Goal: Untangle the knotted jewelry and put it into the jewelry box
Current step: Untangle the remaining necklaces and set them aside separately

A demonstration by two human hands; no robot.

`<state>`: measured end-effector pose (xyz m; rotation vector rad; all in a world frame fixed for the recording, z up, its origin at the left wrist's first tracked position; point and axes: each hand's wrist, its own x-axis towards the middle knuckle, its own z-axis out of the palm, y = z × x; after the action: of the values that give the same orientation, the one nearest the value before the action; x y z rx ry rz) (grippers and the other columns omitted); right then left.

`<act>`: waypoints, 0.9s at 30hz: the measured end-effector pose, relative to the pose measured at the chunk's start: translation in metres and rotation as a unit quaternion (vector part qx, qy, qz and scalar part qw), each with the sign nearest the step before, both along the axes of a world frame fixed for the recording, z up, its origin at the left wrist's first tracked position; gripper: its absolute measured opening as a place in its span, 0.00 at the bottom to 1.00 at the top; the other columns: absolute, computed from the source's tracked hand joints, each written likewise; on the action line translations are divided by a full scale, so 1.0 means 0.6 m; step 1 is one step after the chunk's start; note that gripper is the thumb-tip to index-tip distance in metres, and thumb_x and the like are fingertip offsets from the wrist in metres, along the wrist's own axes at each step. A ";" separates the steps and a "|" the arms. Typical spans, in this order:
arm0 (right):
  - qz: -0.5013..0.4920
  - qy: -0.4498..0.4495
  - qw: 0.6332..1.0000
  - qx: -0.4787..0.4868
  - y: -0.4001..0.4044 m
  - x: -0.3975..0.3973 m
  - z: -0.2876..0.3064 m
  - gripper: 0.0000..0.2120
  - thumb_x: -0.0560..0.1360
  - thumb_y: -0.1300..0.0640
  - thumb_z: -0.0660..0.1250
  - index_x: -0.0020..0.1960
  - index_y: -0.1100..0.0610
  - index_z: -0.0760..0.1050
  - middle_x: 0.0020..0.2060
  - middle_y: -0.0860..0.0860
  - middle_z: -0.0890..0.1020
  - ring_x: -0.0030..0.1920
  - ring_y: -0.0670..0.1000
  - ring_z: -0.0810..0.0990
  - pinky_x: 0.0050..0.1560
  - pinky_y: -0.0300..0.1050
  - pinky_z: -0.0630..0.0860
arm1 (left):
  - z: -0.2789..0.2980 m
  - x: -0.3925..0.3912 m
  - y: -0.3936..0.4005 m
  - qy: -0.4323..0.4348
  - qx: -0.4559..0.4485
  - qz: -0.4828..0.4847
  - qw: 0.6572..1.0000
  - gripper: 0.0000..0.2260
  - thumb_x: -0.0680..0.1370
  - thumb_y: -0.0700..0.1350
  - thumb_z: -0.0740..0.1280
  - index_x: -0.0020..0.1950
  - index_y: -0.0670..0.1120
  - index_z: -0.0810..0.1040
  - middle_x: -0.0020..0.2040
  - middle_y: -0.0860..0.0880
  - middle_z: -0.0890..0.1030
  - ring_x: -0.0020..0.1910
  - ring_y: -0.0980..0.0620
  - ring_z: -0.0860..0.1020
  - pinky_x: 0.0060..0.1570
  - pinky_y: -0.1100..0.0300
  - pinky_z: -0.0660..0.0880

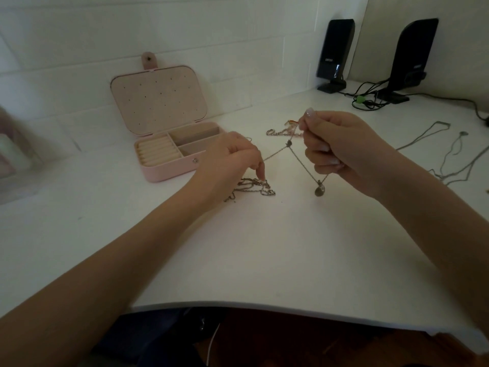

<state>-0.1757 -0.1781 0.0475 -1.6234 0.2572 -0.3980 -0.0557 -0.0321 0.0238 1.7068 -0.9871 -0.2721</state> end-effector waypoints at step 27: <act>0.153 0.087 0.984 -0.026 0.000 -0.018 0.018 0.18 0.70 0.52 0.67 0.60 0.49 0.79 0.26 0.47 0.56 0.24 0.45 0.52 0.24 0.38 0.49 | 0.019 -0.020 0.007 0.272 0.005 -0.140 0.952 0.10 0.80 0.49 0.61 0.48 0.54 0.83 0.24 0.56 0.54 0.22 0.57 0.51 0.24 0.62 0.47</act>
<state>-0.1867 -0.1779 0.0581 -1.7184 0.1255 -0.0284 -0.0679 -0.0279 0.0352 1.3806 -0.8036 -0.8839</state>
